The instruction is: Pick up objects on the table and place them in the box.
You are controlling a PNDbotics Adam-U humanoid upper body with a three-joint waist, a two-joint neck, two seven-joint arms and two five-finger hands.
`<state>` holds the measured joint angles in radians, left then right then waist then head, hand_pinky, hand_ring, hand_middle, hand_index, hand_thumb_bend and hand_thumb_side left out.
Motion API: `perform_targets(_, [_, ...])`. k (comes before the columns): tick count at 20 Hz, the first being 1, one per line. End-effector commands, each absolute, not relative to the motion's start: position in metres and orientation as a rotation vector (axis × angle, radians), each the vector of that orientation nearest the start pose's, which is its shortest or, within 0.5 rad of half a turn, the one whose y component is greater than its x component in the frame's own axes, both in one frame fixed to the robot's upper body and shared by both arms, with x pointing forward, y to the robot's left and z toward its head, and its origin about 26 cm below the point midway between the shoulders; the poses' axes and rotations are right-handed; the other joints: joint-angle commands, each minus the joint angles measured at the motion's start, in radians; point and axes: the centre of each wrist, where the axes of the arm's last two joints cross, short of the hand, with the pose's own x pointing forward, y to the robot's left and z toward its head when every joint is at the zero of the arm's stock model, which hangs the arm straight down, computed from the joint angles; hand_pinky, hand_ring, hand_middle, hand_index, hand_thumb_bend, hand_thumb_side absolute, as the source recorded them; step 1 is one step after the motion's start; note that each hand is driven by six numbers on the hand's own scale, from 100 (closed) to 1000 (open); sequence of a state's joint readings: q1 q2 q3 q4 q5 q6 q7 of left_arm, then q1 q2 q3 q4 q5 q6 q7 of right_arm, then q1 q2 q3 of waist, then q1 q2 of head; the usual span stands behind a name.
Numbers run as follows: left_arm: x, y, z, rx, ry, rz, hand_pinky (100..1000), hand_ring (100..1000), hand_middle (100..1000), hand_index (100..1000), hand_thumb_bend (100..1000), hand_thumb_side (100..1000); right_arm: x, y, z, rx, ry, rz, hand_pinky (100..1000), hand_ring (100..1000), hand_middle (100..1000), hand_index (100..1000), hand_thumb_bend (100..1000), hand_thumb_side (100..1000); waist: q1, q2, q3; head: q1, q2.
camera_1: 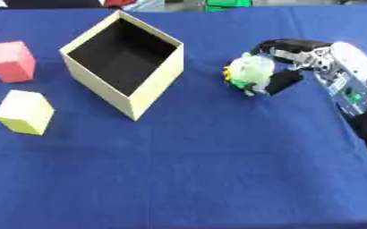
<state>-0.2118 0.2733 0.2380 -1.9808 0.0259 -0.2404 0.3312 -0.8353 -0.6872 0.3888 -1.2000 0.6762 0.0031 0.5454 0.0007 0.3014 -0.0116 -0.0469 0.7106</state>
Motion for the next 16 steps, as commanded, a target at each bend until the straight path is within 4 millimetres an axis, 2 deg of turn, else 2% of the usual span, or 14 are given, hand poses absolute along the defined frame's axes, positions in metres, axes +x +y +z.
perform_targets(1, [0.2857,0.3208,0.1927,0.481,-2.500,0.226,726,662,656,771,231,984,0.4390,-0.3047,0.2232,-0.892,-1.178,1.588,1000,1000,1000,1000,347,545,0.001,-0.015,0.003,-0.004,-0.011])
perform_targets(10, [0.2858,0.3208,0.1929,0.481,-2.498,0.229,725,663,655,771,231,985,0.4392,-0.3045,0.2247,-0.920,-1.219,1.563,977,1000,1000,1000,297,548,0.000,-0.013,0.004,-0.004,-0.011])
perform_targets(12, [0.2858,0.3207,0.1928,0.481,-2.497,0.229,724,663,655,771,230,985,0.4378,-0.3046,0.2263,-0.930,-1.243,1.548,961,1000,971,981,259,538,-0.001,-0.012,0.003,-0.003,-0.011])
perform_targets(16, [0.2858,0.3208,0.1932,0.482,-2.495,0.226,724,663,655,771,229,984,0.4355,-0.3042,0.2294,-0.943,-1.289,1.506,930,979,913,937,128,477,-0.002,-0.013,0.000,-0.003,-0.010])
